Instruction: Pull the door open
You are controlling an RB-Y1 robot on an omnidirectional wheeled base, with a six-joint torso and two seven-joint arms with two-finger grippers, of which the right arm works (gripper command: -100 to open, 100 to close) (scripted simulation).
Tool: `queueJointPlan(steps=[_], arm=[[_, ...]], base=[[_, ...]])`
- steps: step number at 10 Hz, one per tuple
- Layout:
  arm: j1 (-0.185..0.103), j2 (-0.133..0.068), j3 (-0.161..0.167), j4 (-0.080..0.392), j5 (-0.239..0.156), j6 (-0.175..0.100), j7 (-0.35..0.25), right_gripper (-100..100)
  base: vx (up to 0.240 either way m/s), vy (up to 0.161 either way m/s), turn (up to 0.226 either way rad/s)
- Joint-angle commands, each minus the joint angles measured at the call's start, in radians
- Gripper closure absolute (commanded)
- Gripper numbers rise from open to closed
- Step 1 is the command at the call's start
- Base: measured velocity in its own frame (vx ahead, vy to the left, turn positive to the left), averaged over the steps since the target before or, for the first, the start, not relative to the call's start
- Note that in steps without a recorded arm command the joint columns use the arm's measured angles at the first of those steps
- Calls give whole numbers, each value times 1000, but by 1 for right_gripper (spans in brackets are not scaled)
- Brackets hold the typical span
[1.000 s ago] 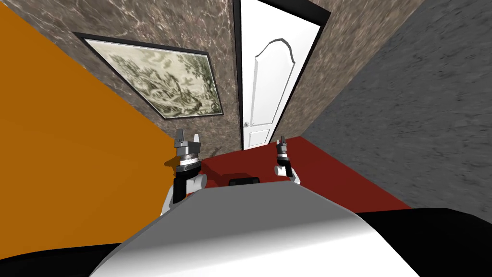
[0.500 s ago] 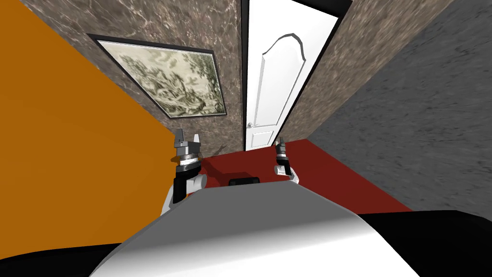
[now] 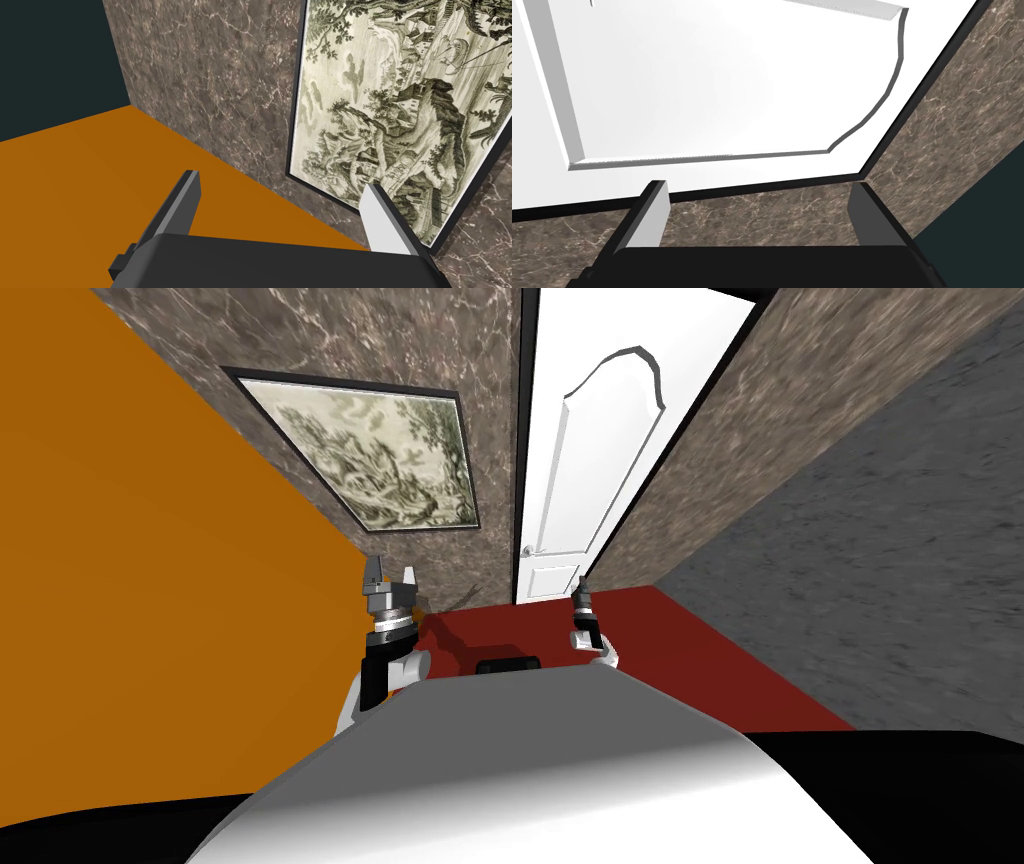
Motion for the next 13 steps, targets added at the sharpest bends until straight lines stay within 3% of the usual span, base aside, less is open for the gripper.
queueJointPlan(steps=[1, 4, 5, 9, 10, 13], arm=[[-13, -7, -2, 38, -2, 2, -4, -100], [-58, -23, -9, 134, -7, -2, -15, -100], [-58, -23, -9, 141, -7, -2, -15, -100], [-115, -44, -18, 267, -12, -7, -29, -100], [-115, -44, -18, 273, -12, -7, -29, -100], [-154, -58, -23, 365, -17, -11, -39, -100]], base=[[52, -7, 132], [98, -17, 172], [63, -23, 69], [79, -27, 149], [59, -22, 67], [74, -24, 144]])
